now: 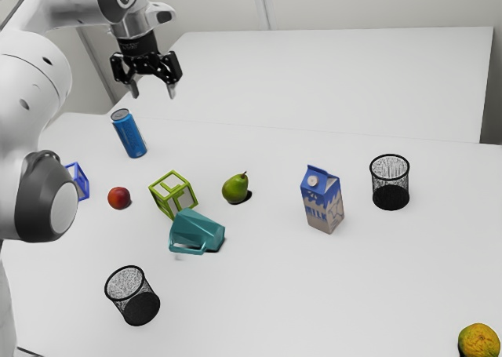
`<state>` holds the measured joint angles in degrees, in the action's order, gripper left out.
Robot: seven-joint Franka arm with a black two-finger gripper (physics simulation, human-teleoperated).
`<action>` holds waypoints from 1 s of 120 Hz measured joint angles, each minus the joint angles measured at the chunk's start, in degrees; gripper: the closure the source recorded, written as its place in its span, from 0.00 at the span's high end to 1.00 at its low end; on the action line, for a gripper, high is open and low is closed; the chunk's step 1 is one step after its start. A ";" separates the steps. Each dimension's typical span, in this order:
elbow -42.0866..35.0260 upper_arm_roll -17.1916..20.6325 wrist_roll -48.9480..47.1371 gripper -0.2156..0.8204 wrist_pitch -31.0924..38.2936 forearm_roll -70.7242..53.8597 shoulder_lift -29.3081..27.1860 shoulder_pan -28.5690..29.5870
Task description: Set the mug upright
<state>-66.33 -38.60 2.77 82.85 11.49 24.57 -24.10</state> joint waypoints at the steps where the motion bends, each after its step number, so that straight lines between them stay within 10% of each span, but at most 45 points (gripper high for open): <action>1: 0.00 0.02 0.04 0.79 -0.03 0.02 -0.01 0.00; 37: -2.03 0.36 1.12 0.79 -0.97 0.64 -2.02 -0.07; 78: -47.83 12.74 2.17 0.79 18.14 -6.27 -30.26 9.73; 120: -63.91 13.55 6.11 0.79 40.76 -4.12 -32.68 9.64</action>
<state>-130.24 -25.05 8.88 123.61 7.37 -8.11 -14.46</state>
